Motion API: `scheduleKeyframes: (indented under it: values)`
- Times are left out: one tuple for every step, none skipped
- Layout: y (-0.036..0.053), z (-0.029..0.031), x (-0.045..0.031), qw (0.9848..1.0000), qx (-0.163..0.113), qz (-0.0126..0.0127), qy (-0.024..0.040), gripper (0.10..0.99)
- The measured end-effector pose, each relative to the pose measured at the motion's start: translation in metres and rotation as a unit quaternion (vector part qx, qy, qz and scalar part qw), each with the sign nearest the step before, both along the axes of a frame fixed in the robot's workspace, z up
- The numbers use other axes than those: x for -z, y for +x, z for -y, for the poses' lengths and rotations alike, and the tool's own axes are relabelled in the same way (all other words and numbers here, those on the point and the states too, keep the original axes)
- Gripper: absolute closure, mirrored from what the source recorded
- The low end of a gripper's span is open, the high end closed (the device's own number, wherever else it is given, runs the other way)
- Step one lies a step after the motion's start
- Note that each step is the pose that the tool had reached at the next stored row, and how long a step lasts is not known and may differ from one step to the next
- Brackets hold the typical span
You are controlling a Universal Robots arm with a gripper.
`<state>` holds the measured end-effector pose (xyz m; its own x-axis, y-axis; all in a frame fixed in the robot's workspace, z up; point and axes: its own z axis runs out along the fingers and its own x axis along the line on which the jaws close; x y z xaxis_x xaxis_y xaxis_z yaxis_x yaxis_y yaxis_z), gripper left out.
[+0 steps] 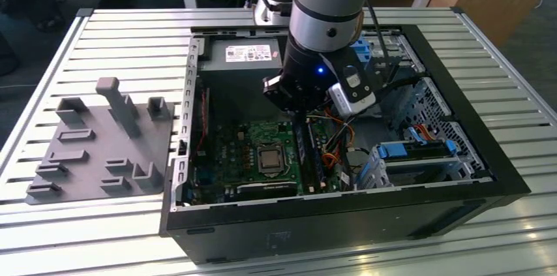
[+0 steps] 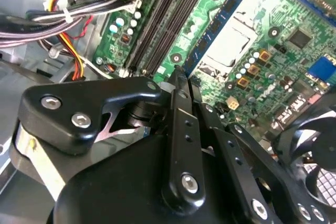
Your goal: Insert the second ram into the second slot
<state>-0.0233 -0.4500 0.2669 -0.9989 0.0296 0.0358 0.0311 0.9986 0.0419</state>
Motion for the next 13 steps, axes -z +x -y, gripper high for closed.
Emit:
scheduleKeyframes:
  values:
    - [0.0002,0.0019,0.0004,1.0000,0.000,0.0000,0.0003,0.949]
    - [0.0002,0.0043,0.0005,1.0000,0.000,0.0000,0.0004,0.949]
    - [0.0002,0.0067,0.0006,1.0000,0.000,-0.0001,0.0003,0.949]
    - [0.0003,0.0091,0.0007,1.0000,0.000,-0.0002,0.0002,0.949]
    - [0.0003,0.0113,0.0009,1.0000,0.000,-0.0002,0.0004,0.949]
    - [0.0003,0.0132,0.0013,1.0000,0.000,-0.0001,0.0006,0.949]
    - [0.0007,0.0143,0.0019,1.0000,0.001,-0.0001,0.0011,0.949]
    - [0.0012,0.0150,0.0025,1.0000,0.001,-0.0001,0.0015,0.949]
    - [0.0021,0.0154,0.0034,1.0000,0.002,-0.0001,0.0024,0.949]
    - [0.0036,0.0156,0.0045,1.0000,0.002,-0.0001,0.0034,0.949]
    - [0.0050,0.0157,0.0056,1.0000,0.002,-0.0001,0.0039,0.949]
    - [0.0062,0.0158,0.0071,1.0000,0.002,-0.0002,0.0039,0.949]
    - [0.0068,0.0158,0.0089,1.0000,0.002,-0.0002,0.0039,0.949]
